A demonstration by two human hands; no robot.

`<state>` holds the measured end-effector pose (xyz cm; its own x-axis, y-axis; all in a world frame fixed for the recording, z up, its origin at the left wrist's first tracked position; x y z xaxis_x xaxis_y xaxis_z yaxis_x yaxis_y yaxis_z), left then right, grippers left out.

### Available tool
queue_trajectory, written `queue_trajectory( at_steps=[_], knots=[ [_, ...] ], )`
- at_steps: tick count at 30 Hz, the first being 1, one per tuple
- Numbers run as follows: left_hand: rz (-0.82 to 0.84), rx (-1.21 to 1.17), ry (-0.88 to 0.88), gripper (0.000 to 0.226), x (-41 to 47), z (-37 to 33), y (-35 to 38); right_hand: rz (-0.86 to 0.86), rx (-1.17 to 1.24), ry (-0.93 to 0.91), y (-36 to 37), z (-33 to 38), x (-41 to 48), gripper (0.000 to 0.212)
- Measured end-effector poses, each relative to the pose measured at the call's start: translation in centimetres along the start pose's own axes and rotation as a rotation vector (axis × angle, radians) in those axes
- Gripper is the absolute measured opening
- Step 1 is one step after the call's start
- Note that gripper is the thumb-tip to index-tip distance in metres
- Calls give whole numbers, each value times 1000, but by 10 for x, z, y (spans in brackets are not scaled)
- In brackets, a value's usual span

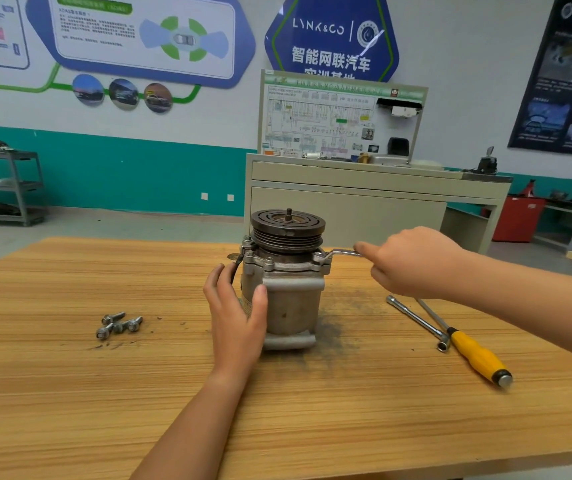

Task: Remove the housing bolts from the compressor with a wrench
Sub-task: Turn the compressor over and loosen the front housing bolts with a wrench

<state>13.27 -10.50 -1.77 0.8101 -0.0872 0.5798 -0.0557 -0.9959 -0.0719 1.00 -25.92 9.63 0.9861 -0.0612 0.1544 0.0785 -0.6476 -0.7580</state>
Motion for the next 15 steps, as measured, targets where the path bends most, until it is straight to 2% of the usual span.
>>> queue_trajectory(
  at_steps=[5, 9, 12, 13, 15],
  knots=[
    [16, 6, -2, 78, 0, 0, 2, -169, 50, 13, 19, -10, 18, 42],
    [20, -6, 0, 77, 2, 1, 2, -329, 108, 71, 27, -10, 40, 34],
    [31, -3, 15, 76, 4, 1, 5, -575, 198, 76, 13, -4, 45, 27],
    [38, -3, 22, 76, 4, 1, 6, -604, 215, 79, 12, -3, 48, 27],
    [49, 4, 30, 75, 6, 0, 7, -517, 247, 106, 20, -2, 61, 25]
  ],
)
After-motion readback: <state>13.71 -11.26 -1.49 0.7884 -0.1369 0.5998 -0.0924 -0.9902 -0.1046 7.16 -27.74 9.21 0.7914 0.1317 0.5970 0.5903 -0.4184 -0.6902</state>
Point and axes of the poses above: each hand's wrist, its own x-axis towards the middle knuckle, its own y-axis out of the palm, z = x × y, the point moved 8 cm from there along x, towards the middle knuckle, and after that the axes turned 5 degrees about -y, right-handed, at the moved point
